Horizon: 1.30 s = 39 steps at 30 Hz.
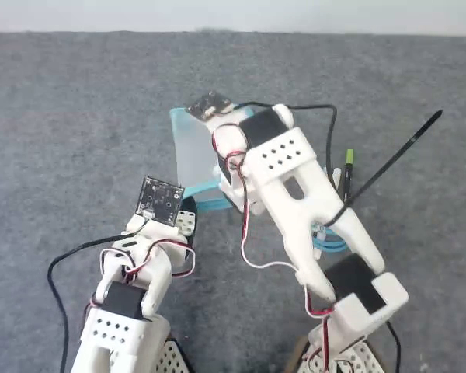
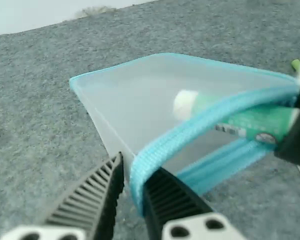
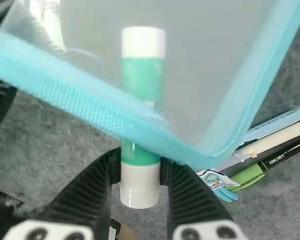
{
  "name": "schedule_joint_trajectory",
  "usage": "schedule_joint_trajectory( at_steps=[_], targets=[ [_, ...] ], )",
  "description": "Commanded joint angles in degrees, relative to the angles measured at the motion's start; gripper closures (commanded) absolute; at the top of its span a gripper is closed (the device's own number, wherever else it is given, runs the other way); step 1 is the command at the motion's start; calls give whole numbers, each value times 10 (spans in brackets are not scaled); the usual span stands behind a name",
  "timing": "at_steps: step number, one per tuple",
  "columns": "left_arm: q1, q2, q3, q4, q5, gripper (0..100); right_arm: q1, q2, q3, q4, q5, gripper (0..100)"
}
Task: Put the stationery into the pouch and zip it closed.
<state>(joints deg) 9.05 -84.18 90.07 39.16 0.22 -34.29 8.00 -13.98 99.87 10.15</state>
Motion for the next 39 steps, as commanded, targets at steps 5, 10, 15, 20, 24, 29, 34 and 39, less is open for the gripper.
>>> schedule_joint_trajectory(
  at_steps=[5,10,15,20,24,29,34,39],
  targets=[
    [16,-6,-9,-19,-7,988,12,-12,-56,3,-15,748],
    [12,-6,-9,-19,-7,988,12,-44,-56,3,-8,746],
    [-17,-6,-9,-21,-7,988,19,-87,-53,12,-7,745],
    [-26,-9,-9,-20,-7,988,86,-113,-51,15,2,745],
    [-33,-9,-11,-19,-4,988,173,-112,-33,27,12,745],
    [-81,-9,-15,-30,15,988,244,-116,100,-16,17,746],
    [-122,-9,-16,-33,25,988,295,-116,263,-128,39,746],
    [-126,-9,-16,-33,25,988,320,-111,354,-201,47,746]
  ],
)
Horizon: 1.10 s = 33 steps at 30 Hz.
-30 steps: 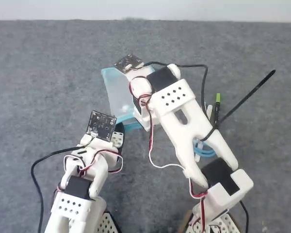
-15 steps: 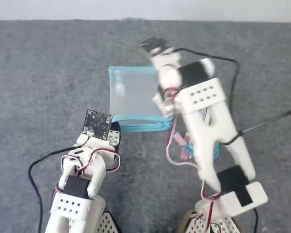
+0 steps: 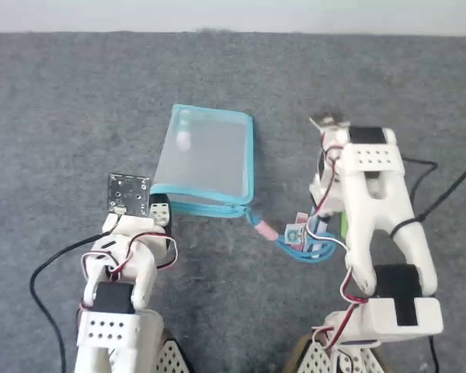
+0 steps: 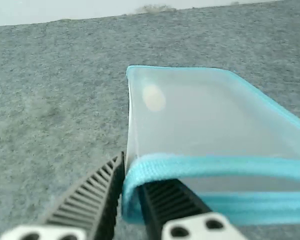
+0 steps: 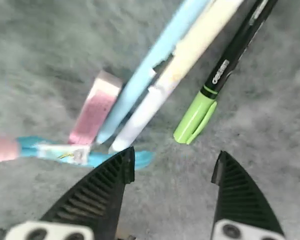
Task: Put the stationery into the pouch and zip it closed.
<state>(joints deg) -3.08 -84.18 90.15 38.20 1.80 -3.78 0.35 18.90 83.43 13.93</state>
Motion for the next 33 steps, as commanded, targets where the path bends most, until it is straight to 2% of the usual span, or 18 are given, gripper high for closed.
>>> schedule_joint_trajectory(
  at_steps=[1,7,12,18,24,29,33],
  targets=[
    [-4,-9,-17,-23,9,988,19,-35,39,-47,10,746],
    [-6,-9,-17,-22,9,988,52,-34,94,-127,10,753],
    [-6,-9,-17,-22,9,988,55,-33,109,-163,13,835],
    [-6,-9,-16,-21,9,988,56,30,98,-198,12,836],
    [-7,-9,-15,-21,9,988,81,108,48,-182,11,851],
    [-4,-9,-15,-21,9,988,94,111,43,-180,14,993],
    [-3,-9,-15,-22,9,988,95,88,43,-175,14,991]
  ],
)
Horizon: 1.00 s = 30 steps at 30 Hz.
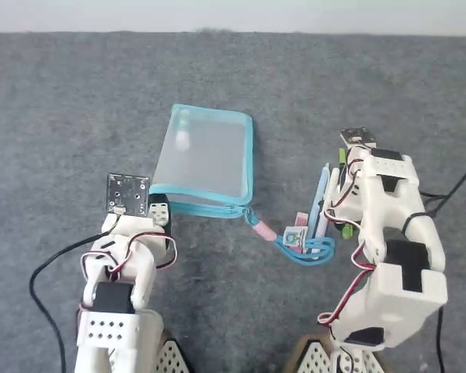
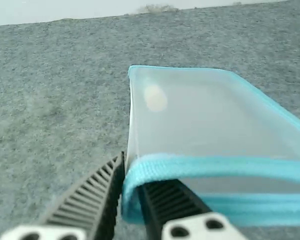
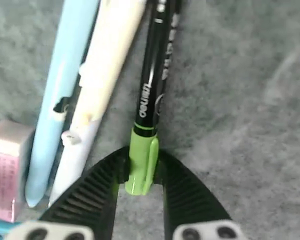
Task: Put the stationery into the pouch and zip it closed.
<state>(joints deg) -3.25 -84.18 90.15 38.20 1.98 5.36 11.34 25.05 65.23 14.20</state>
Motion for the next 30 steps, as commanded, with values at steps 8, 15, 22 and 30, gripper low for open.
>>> schedule_joint_trajectory(
  at_steps=[8,15,22,30],
  targets=[
    [-1,-9,-14,-23,7,988,8,-232,-8,102,12,991],
    [-1,-9,-14,-23,7,988,-70,-428,10,211,58,991],
    [-1,-9,-14,-22,7,988,-288,-531,10,356,162,991],
    [-1,-7,-14,-22,7,988,-412,-509,46,376,186,991]
  ],
)
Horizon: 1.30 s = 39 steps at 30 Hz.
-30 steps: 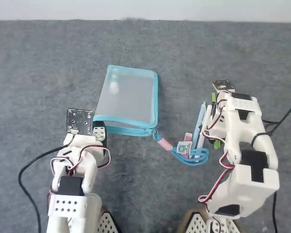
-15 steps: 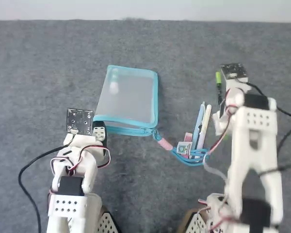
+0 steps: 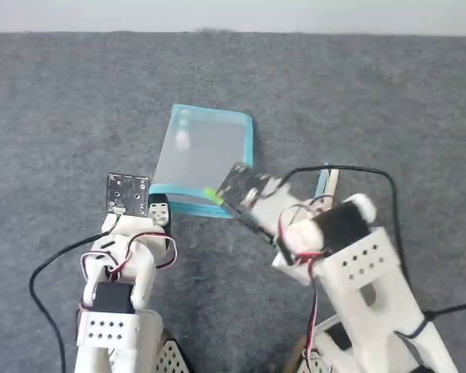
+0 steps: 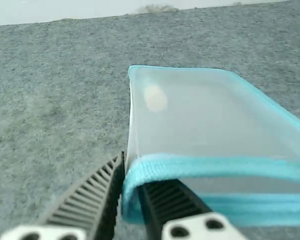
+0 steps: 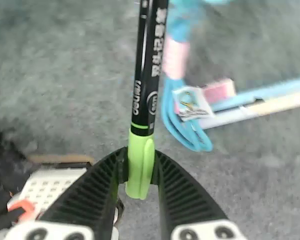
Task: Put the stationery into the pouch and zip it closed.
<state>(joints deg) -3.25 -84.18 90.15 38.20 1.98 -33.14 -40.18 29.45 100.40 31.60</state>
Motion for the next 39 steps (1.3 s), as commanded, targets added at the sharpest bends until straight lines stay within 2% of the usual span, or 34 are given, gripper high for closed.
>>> schedule_joint_trajectory(
  at_steps=[1,5,14,20,29,39],
  targets=[
    [-1,-7,-14,-22,7,988,-29,17,4,24,12,991],
    [-1,-7,-14,-22,8,988,-28,71,1,23,5,991],
    [-1,-7,-14,-21,8,988,-28,192,-142,14,-122,991],
    [2,-7,-14,-21,7,988,-27,257,-215,14,-131,991],
    [68,-9,-8,-3,-20,988,35,342,-339,6,-190,991],
    [91,-9,-7,-3,-21,988,36,423,-438,8,-256,988]
  ],
)
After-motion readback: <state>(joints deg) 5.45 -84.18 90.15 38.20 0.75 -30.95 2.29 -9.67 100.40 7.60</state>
